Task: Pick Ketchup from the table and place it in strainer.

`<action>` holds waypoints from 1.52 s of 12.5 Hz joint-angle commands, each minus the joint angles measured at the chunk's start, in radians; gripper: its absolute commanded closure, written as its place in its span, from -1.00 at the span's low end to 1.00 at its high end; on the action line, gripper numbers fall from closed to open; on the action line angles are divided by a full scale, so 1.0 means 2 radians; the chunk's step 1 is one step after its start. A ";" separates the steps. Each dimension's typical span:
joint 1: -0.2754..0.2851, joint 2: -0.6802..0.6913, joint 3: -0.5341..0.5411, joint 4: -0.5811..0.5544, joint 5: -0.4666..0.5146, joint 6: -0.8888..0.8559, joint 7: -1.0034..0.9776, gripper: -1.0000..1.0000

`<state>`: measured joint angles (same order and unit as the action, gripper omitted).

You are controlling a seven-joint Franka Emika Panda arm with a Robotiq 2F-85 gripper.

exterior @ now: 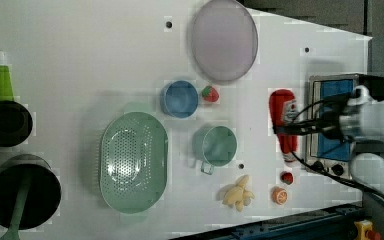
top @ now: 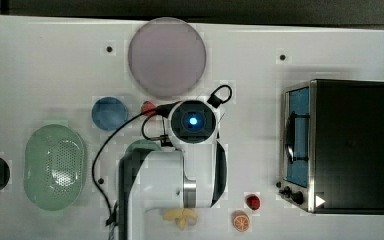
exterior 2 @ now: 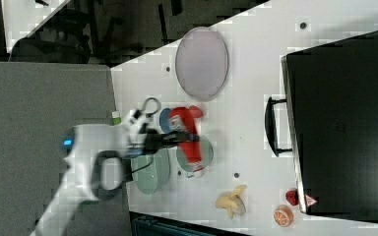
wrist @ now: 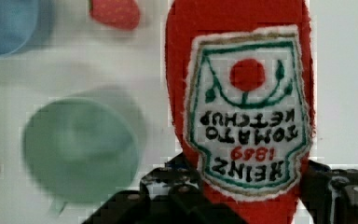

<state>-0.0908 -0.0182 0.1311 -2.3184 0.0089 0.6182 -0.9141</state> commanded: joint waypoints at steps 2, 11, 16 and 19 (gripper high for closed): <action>0.016 -0.044 0.049 0.066 0.003 -0.068 0.078 -0.16; 0.047 0.000 0.215 0.090 0.013 -0.017 0.357 -0.16; 0.062 0.092 0.284 0.089 0.007 0.090 0.506 -0.16; 0.074 0.152 0.284 0.088 -0.039 0.151 0.532 -0.16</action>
<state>0.0848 0.2832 0.7192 -2.1465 -0.0418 0.9092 0.0485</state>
